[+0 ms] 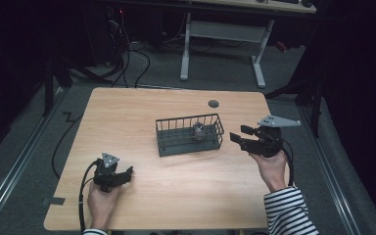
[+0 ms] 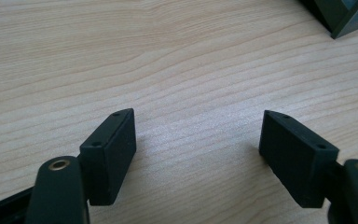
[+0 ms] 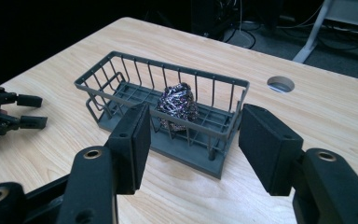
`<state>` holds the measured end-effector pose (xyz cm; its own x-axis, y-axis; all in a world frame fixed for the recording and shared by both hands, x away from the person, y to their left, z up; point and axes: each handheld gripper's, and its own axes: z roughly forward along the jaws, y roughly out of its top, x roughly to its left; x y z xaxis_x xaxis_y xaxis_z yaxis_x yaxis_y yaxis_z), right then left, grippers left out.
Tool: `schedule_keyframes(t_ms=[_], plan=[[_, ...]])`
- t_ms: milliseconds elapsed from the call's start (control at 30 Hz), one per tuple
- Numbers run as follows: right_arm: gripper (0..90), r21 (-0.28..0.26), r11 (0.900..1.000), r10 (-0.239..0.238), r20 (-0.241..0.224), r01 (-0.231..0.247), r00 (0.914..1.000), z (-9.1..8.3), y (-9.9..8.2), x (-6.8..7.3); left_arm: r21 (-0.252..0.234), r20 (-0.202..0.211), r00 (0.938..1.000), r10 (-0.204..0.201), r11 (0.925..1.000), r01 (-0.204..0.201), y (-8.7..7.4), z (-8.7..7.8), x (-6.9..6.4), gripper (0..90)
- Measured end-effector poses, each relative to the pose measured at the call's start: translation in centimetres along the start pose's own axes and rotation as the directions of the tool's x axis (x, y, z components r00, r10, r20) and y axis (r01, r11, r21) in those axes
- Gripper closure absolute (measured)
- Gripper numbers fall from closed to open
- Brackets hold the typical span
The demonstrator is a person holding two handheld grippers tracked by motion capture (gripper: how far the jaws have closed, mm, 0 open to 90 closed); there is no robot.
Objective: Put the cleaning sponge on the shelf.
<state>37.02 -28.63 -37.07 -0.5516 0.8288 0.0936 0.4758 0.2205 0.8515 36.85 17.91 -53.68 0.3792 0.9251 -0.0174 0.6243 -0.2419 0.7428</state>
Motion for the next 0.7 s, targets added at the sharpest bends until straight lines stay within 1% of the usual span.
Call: schedule_keyframes(t_ms=[100, 133, 200, 233, 267, 367, 433, 567, 600, 633, 700], plan=[[44.1, -0.006, 1.0, 0.002, 0.01, -0.002, 1.0, -0.5, -0.4, -0.1, 0.0, 0.0, 1.0, 0.0, 1.0, 0.0, 0.0, 0.0, 0.0, 27.8], [44.1, -0.01, 0.9999, 0.004, 0.016, -0.003, 0.9999, -1.0, -0.7, -0.1, 0.0, 0.001, 1.0, 0.0, 1.0, 0.0, 0.0, 0.0, 0.0, 27.8], [44.1, -0.021, 0.9998, 0.004, 0.012, -0.004, 0.9999, -1.6, -0.8, 0.0, 0.002, 0.002, 1.0, 0.0, 1.0, 0.0, 0.0, 0.0, 0.0, 27.8], [44.1, -0.021, 0.9998, 0.004, 0.012, -0.004, 0.9999, -1.6, -0.8, 0.0, 0.002, 0.002, 1.0, 0.0, 1.0, 0.0, 0.0, 0.0, 0.0, 27.8], [44.4, -0.04, 0.9992, 0.005, 0.009, -0.004, 0.9999, -2.0, -1.0, 0.1, 0.002, 0.002, 1.0, 0.0, 1.0, 0.0, 0.0, 0.0, 0.0, 27.8], [44.4, -0.048, 0.9988, 0.013, 0.01, -0.013, 0.9999, -2.4, -1.6, 0.0, 0.002, 0.002, 1.0, 0.0, 1.0, 0.0, 0.0, 0.0, 0.0, 27.9], [44.5, -0.046, 0.9988, 0.016, 0.021, -0.015, 0.9997, -2.6, -2.0, -0.1, 0.002, 0.002, 1.0, 0.0, 1.0, 0.0, 0.0, 0.0, 0.0, 27.8], [44.5, -0.057, 0.9977, 0.039, 0.02, -0.038, 0.999, -3.0, -3.1, -0.3, 0.0, 0.0, 1.0, 0.0, 1.0, 0.0, 0.0, 0.0, 0.0, 27.8], [44.5, -0.057, 0.9977, 0.039, 0.02, -0.038, 0.999, -3.0, -3.1, -0.3, 0.0, 0.0, 1.0, 0.0, 1.0, 0.0, 0.0, 0.0, 0.0, 27.8], [44.5, -0.068, 0.9965, 0.05, 0.02, -0.049, 0.9985, -3.3, -3.6, -0.5, 0.0, 0.0, 1.0, 0.0, 1.0, 0.0, 0.0, 0.0, 0.0, 27.8], [44.5, -0.069, 0.9958, 0.062, 0.019, -0.061, 0.9979, -3.5, -4.1, -0.6, 0.0, 0.0, 1.0, 0.0, 1.0, 0.0, 0.0, 0.0, 0.0, 27.8]])
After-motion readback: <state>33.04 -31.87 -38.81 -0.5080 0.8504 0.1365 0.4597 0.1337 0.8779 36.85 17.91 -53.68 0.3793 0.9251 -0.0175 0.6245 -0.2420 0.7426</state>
